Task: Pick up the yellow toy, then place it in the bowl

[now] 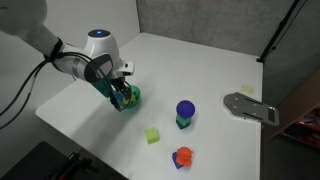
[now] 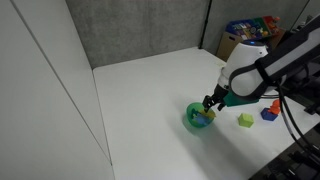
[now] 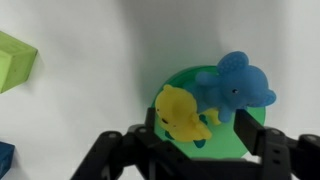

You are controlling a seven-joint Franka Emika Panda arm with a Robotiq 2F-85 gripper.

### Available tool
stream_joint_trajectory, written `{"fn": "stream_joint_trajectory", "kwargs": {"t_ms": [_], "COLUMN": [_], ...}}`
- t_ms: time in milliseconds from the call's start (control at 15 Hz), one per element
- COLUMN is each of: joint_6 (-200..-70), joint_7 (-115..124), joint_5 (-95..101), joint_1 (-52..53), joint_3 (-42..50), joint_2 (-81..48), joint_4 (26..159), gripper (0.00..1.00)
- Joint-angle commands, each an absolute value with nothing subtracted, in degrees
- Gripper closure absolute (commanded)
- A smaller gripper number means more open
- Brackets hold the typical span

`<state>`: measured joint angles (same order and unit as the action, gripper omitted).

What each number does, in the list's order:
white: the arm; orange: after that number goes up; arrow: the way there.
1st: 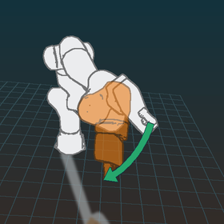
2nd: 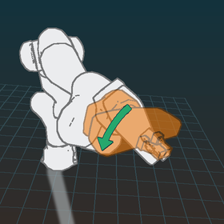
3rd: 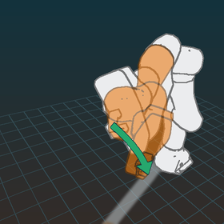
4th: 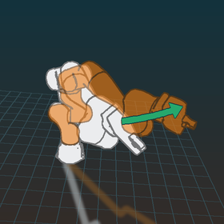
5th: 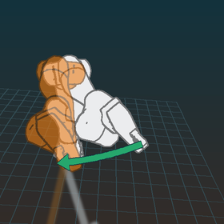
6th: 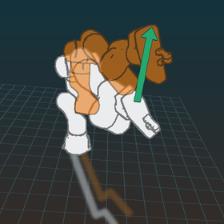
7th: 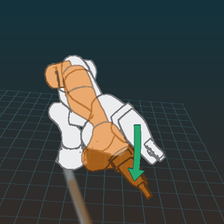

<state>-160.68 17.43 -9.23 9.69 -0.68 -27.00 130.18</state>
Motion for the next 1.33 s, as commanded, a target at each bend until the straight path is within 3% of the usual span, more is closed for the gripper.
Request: {"fn": "stream_joint_trajectory", "kwargs": {"t_ms": [0, 1267], "joint_6": [-158.77, -123.99], "joint_7": [17.93, 10.06], "joint_5": [-7.55, 2.56], "joint_1": [9.88, -0.46], "joint_3": [0.5, 5.61], "joint_2": [-25.06, -8.04], "joint_4": [130.3, 119.31], "gripper": [0.0, 0.0]}}
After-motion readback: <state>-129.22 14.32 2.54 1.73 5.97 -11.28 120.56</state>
